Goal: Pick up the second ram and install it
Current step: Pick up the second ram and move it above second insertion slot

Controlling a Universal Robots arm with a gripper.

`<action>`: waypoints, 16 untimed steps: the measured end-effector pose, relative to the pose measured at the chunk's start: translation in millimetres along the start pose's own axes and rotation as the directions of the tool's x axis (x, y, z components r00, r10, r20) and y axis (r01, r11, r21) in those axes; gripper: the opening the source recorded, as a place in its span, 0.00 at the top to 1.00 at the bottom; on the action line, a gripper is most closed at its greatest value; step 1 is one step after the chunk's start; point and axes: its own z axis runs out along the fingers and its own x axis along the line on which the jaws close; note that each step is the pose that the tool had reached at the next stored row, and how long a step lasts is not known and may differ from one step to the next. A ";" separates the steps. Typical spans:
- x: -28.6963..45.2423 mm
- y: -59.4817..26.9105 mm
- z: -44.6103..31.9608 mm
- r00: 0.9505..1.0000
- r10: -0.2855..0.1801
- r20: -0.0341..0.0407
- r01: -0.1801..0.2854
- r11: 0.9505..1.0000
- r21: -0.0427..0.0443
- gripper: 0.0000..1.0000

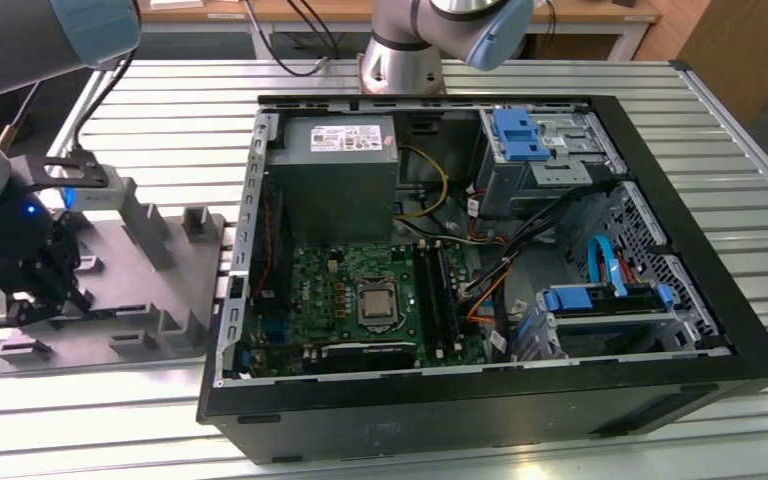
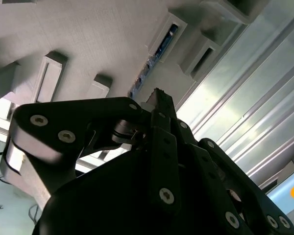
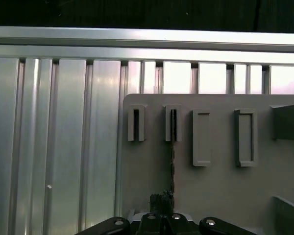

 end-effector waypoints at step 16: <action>0.0 0.0 0.0 0.993 -0.116 -0.002 0.116 0.993 0.002 0.90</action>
